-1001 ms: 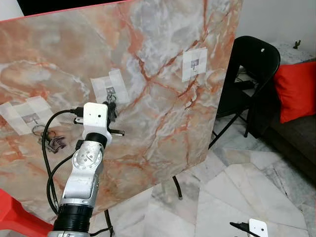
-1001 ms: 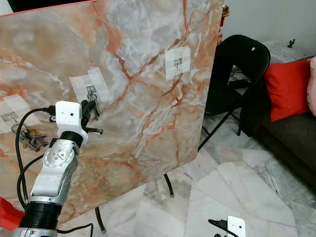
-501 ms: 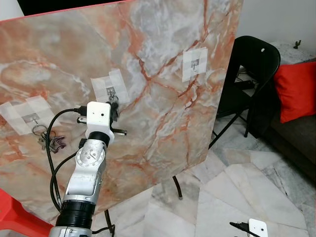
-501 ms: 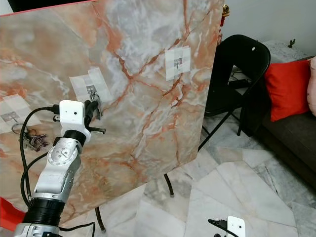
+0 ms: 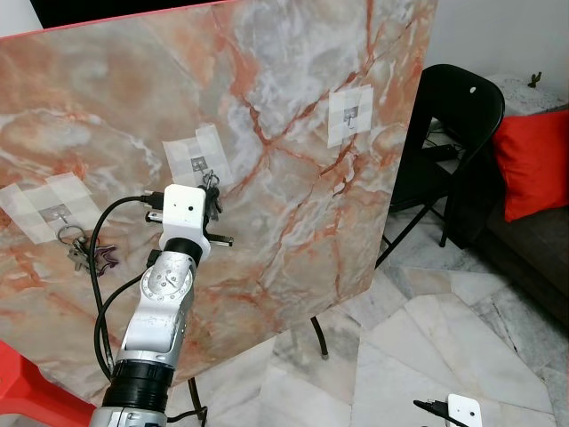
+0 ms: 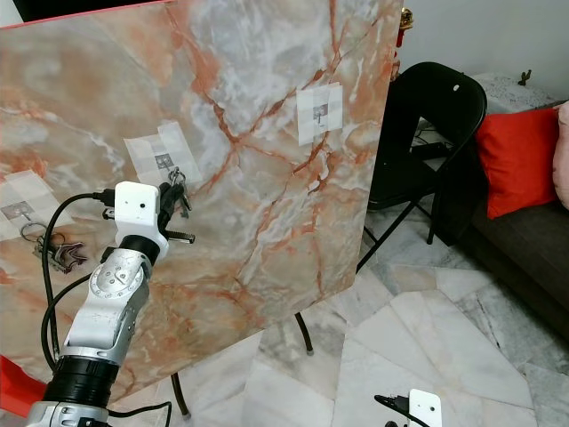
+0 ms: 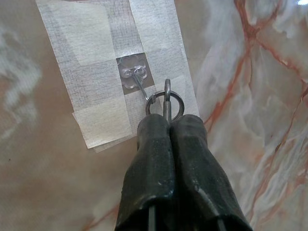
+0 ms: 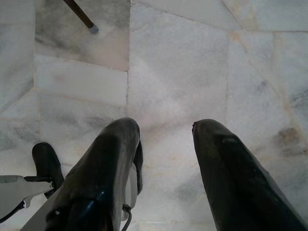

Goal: Hang keys on a hook

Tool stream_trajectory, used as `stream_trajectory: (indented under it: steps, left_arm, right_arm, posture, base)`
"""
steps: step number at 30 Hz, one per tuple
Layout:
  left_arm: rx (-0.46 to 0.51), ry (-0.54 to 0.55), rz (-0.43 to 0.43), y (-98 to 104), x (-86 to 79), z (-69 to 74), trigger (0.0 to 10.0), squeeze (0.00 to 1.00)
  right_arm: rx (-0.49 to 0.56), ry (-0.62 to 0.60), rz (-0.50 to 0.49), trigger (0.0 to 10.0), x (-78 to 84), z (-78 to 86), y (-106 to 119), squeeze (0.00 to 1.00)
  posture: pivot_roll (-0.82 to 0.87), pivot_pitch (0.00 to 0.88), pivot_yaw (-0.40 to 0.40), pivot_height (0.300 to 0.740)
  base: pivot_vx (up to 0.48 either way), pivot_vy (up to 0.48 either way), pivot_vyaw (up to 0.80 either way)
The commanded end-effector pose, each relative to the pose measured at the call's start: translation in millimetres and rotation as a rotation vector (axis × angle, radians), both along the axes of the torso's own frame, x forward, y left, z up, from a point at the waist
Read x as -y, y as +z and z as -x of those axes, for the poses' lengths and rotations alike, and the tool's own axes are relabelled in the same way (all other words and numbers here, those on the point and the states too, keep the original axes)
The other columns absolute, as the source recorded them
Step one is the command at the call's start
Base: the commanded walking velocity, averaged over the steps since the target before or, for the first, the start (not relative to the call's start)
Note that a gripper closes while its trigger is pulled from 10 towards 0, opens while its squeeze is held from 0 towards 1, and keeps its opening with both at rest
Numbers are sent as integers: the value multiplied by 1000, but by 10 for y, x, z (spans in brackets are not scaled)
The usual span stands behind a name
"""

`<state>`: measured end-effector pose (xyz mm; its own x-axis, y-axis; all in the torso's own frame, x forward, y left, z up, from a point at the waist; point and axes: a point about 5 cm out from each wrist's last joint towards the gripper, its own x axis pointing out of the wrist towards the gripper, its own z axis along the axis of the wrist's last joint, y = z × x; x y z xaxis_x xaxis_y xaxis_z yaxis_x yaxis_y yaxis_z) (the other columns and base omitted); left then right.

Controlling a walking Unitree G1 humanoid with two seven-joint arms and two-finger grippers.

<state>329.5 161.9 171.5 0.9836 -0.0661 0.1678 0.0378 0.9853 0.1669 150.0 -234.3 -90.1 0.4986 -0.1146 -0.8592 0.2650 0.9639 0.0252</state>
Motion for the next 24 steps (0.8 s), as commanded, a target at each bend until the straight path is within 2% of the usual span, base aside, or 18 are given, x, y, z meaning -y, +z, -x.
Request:
stream_trajectory:
  steps: [1,4,5,6,7,19,22,24]
  left_arm:
    - [-9,-1,-47,8,-2,-27,10000,0]
    - [-17,13,-48,-4,-22,-34,10000,0]
    - [-15,16,-54,-1,-27,-37,10000,208]
    - [-15,21,-55,-1,-32,-39,10000,557]
    - [-16,32,-61,-3,-43,-43,10000,1000]
    - [-25,63,-66,-19,-105,-42,10000,1000]
    - [-27,75,-72,-29,-156,-21,10000,1000]
    - [-39,100,-99,-60,-254,10,10000,1000]
  right_arm:
    - [4,1,0,10000,-12,-16,3,0]
    - [4,1,0,10000,-12,-16,3,0]
    - [5,-1,0,10000,-11,-17,4,0]
    - [5,-1,0,10000,-11,-17,4,0]
    - [6,-1,0,10000,-10,-17,4,0]
    - [9,-3,0,10000,-3,-21,8,0]
    - [8,-2,1,10000,-2,-20,8,0]
    - [8,-1,0,10000,-2,-20,8,0]
  posture:
    - [34,0,25,740]
    - [34,0,24,740]
    - [34,0,24,740]
    - [33,0,25,740]
    - [34,0,23,740]
    - [36,0,20,740]
    - [37,0,19,740]
    - [35,0,20,740]
  base:
    - [0,0,0]
    - [0,0,0]
    - [0,0,0]
    - [0,0,0]
    - [0,0,0]
    - [0,0,0]
    - [0,0,0]
    - [0,0,0]
